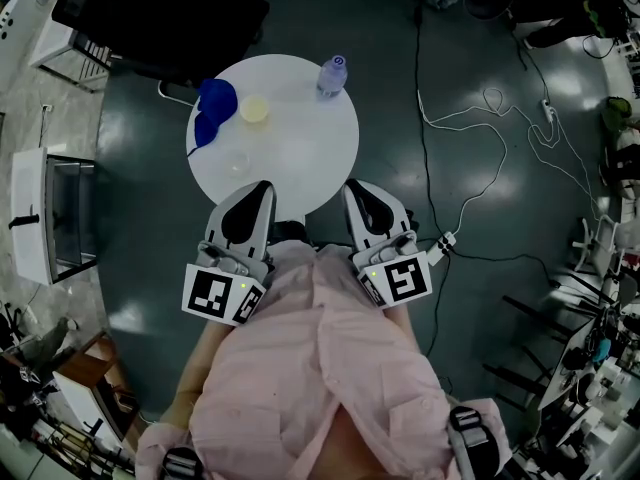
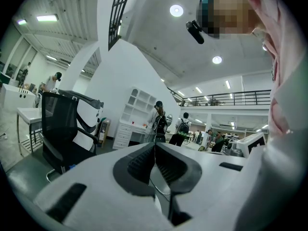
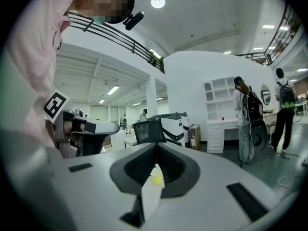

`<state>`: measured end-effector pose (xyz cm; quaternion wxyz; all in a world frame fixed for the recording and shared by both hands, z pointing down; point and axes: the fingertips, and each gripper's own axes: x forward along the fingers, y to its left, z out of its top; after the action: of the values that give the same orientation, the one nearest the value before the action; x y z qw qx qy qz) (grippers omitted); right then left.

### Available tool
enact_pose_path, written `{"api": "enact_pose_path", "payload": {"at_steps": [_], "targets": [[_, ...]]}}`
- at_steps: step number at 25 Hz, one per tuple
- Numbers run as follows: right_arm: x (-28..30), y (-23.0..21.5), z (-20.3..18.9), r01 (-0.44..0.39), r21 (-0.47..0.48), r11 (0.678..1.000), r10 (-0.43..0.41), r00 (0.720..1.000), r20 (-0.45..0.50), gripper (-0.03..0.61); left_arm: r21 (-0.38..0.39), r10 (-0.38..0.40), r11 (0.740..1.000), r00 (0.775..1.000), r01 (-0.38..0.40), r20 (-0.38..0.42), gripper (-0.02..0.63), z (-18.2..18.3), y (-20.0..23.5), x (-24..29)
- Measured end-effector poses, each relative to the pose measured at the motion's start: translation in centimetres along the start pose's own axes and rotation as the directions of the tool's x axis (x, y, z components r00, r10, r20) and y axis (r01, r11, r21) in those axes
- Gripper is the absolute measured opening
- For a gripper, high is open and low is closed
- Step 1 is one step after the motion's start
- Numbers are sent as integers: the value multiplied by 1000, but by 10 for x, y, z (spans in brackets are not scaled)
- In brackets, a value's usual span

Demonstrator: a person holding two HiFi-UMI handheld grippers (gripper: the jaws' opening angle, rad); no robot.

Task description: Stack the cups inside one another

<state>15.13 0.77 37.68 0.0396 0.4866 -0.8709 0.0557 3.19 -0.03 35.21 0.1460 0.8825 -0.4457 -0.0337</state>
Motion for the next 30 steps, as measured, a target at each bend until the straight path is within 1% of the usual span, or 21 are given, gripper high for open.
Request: {"api": "enact_pose_path", "payload": {"at_steps": [4,8,12,30], "targets": [[-4,0,1,0,-1,1000,0,1000,2,34,-3,0,1000,1000,0,-1,20,0,-4,-1],[-5,0,1,1,0,1000,-1,1000,3,34,18,1,1000,1000,-1,-2,20,-4,-2,-3],[-6,2,2,0,-1,1000,0,1000,6,34,7,0,1000,1000,0,0,20,-2,-4,-4],[-10,6,2,-5,-11,1000,5,1000,17,34,21,7,1000,1000,-7,15,20,-5,-3,-12]]}}
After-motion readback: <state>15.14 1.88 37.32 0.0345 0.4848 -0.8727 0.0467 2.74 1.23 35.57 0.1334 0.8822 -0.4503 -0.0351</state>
